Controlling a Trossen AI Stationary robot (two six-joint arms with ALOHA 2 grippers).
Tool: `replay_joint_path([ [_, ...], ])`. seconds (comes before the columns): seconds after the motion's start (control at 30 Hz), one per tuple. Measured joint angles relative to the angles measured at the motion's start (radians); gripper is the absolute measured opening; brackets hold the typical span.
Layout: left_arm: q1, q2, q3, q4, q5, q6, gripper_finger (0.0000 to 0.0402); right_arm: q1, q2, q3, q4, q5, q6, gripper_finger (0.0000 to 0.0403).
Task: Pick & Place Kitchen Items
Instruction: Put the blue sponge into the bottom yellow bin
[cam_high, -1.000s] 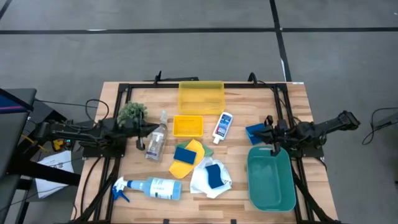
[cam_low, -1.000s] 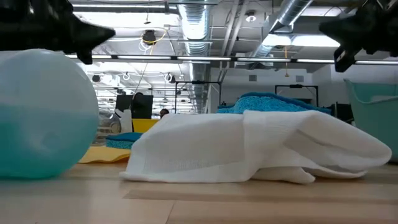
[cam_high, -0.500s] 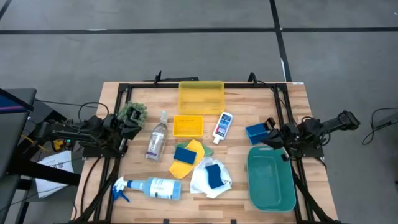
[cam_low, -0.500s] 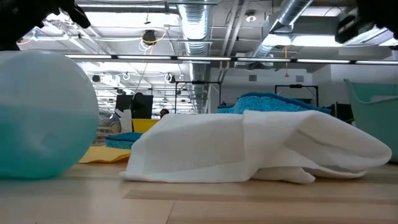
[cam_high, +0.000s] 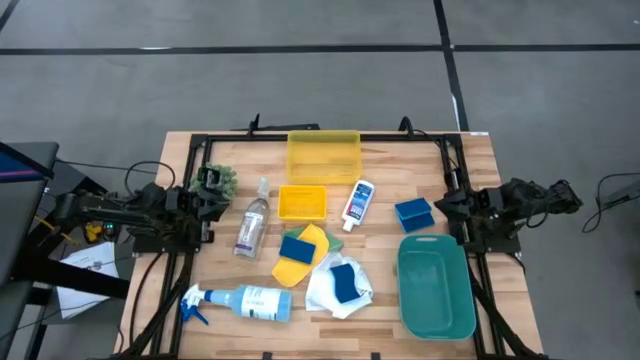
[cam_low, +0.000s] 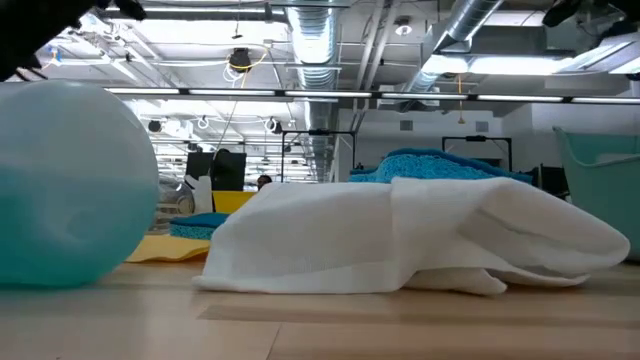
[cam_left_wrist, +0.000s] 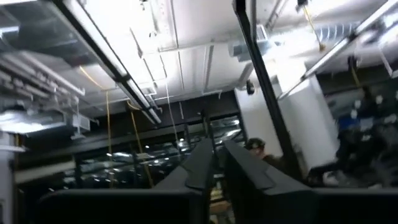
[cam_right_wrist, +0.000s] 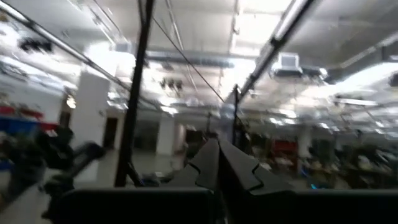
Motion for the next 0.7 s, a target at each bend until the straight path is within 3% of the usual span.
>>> replay_joint_path([
  [0.17, -0.003, 0.069, 0.104, -0.007, 0.009, 0.051, 0.0154, -0.008, 0.008, 0.067, -0.123, 0.0, 0.001, 0.0052],
  [0.37, -0.031, 0.123, 0.124, -0.054, 0.018, 0.066, 0.0262, 0.035, 0.007, 0.135, -0.344, -0.028, 0.067, 0.0125],
  [0.5, -0.093, 0.151, 0.124, -0.052, 0.018, 0.141, 0.0298, 0.079, 0.008, 0.137, -0.382, -0.052, 0.121, 0.0182],
  [0.7, -0.231, 0.156, 0.124, -0.053, 0.018, 0.259, 0.0319, 0.122, 0.009, 0.137, -0.381, -0.031, 0.143, 0.0253],
])
